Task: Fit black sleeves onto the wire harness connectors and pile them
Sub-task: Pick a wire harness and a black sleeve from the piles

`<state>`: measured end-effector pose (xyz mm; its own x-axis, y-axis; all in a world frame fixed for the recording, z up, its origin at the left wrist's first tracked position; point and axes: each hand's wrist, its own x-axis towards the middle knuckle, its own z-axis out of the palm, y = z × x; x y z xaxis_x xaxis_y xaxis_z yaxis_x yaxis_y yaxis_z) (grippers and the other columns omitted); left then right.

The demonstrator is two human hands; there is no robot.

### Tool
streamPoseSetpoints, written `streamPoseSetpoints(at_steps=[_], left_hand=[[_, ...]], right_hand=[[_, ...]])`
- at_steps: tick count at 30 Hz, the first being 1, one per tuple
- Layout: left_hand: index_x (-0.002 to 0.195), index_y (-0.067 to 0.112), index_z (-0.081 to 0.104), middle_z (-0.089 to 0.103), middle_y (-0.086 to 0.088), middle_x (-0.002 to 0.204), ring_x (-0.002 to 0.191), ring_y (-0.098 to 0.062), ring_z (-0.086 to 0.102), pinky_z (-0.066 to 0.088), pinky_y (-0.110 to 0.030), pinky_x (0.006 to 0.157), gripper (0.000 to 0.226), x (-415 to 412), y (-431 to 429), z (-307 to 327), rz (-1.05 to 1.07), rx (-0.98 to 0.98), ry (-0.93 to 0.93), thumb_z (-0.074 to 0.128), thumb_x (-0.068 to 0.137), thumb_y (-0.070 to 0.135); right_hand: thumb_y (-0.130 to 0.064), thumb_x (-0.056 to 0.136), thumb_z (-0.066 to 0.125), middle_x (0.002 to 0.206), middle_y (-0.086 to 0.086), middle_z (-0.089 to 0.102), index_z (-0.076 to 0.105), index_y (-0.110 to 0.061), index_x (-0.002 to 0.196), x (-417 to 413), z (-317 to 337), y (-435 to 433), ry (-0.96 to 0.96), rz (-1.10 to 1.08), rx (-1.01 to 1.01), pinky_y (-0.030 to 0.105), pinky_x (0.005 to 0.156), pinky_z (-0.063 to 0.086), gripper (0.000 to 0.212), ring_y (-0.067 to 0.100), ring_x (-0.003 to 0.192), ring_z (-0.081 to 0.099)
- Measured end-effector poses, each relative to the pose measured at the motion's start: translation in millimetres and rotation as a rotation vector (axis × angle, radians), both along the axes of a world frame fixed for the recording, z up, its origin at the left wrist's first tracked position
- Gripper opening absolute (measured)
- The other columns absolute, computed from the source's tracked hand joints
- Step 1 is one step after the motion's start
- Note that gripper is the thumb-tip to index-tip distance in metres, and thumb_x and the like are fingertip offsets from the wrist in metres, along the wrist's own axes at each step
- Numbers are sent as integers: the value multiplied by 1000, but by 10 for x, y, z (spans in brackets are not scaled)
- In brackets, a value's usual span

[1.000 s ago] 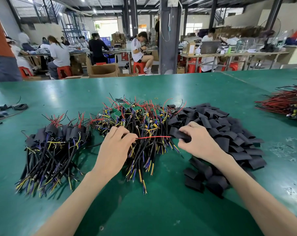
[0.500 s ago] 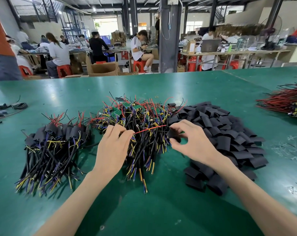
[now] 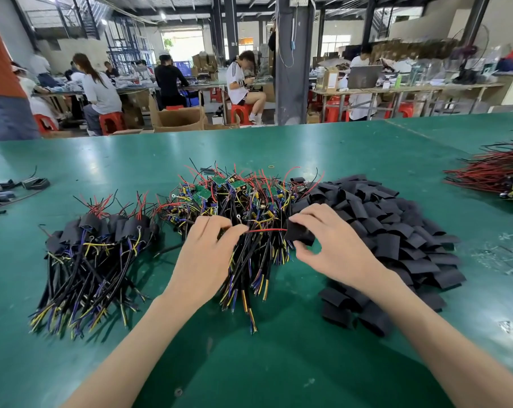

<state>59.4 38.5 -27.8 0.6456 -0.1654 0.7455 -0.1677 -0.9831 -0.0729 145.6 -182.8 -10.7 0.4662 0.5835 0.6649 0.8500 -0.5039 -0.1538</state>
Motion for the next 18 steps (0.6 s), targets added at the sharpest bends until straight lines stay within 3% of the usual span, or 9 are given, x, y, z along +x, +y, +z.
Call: streamPoseSetpoints(at_steps=[3, 6, 8, 11, 15, 18], left_hand=[[137, 9, 38, 50, -9, 119, 106, -25, 39, 31, -33, 98, 76, -50, -135, -32, -98, -76, 164, 61, 70, -17], [146, 26, 16, 30, 5, 136, 124, -14, 30, 25, -24, 108, 95, -81, -270, -74, -265, -268, 319, 50, 72, -23], [145, 12, 25, 26, 2, 138, 129, -12, 31, 21, -15, 110, 80, -73, -300, -61, -297, -301, 285, 57, 78, -18], [117, -7, 52, 39, -20, 133, 118, -17, 47, 28, -24, 109, 40, -58, -250, 9, -232, -290, 207, 69, 81, 0], [105, 4, 67, 64, -8, 100, 87, -26, 62, 45, -33, 84, 30, -68, -216, 25, -98, -184, 233, 67, 85, 26], [112, 9, 66, 62, -7, 86, 73, -31, 58, 48, -40, 72, 33, -94, -243, 50, -67, -204, 305, 62, 87, 30]], right_hand=[[-10, 70, 70, 95, 9, 61, 65, -3, 103, -85, 20, 55, -93, 9, -93, 40, 78, 51, 34, 30, 86, 58], [-9, 70, 72, 96, 10, 61, 65, -2, 104, -161, -12, 119, -67, 71, -105, 39, 76, 53, 36, 30, 87, 59], [-9, 71, 72, 99, 9, 61, 64, -1, 106, -197, -50, 143, -26, 100, -95, 39, 75, 54, 37, 28, 89, 59], [-9, 72, 72, 102, 9, 60, 64, -2, 109, -200, -71, 148, 17, 115, -67, 40, 72, 55, 39, 27, 93, 59], [-9, 73, 70, 102, 6, 60, 64, -5, 110, -206, -73, 162, 19, 145, -45, 40, 69, 55, 38, 24, 94, 57], [-8, 72, 71, 102, 6, 60, 64, -4, 110, -221, -81, 173, 7, 162, -28, 38, 70, 55, 38, 23, 92, 57]])
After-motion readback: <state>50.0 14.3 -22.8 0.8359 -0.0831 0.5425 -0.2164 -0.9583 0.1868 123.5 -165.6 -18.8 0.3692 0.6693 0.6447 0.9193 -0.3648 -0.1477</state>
